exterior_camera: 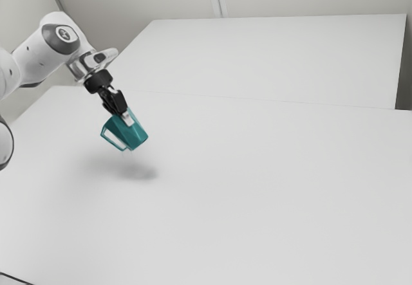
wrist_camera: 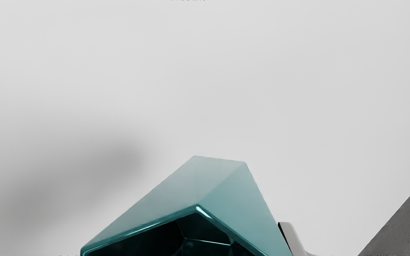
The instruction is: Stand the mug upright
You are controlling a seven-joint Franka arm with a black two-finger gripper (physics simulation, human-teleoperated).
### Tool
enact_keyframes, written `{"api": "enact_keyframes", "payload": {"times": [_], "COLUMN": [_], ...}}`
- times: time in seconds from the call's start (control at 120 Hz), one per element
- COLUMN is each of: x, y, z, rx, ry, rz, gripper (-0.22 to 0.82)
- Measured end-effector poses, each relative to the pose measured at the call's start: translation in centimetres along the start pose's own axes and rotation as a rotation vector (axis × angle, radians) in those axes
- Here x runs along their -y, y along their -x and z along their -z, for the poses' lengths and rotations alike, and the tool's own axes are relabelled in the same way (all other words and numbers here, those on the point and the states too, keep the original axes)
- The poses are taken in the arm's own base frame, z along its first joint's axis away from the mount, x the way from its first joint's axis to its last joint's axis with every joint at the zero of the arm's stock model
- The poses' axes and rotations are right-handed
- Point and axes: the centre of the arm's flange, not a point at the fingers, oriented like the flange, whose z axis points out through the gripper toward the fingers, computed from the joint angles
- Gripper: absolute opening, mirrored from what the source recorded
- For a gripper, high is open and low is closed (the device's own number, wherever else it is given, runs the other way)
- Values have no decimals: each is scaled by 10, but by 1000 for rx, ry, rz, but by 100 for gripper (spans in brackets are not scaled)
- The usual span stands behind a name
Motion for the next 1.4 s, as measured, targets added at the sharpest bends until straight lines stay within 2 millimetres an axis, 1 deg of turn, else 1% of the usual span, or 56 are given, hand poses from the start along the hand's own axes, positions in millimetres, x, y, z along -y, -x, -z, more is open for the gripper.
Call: {"api": "enact_keyframes", "payload": {"times": [0.108, 0.242, 0.292, 0.408, 0.55, 0.75, 0.875, 0.933, 1.042, 1.092, 1.233, 1.325, 1.4], "x": [-20, -37, -41, -47, -55, -53, -46, -48, -59, -59, -58, -55, -48], "y": [-12, -23, -27, -32, -42, -49, -50, -52, -58, -59, -63, -69, -73], "z": [-2, -10, -12, -25, -30, -40, -49, -52, -64, -69, -75, -85, -94], "rx": [26, 51, 57, 68, 70, 50, 35, 27, 26, 24, 2, -3, 4], "ry": [-92, -194, -229, -290, -376, -464, -497, -511, -537, -545, -563, -572, -576], "rz": [1, 13, 19, 38, 53, 89, 115, 117, 105, 109, 121, 126, 134], "gripper": [-18, -18, -18, -18, -18, -18, -18, -18, -18, -18, -18, -18, -18]}}
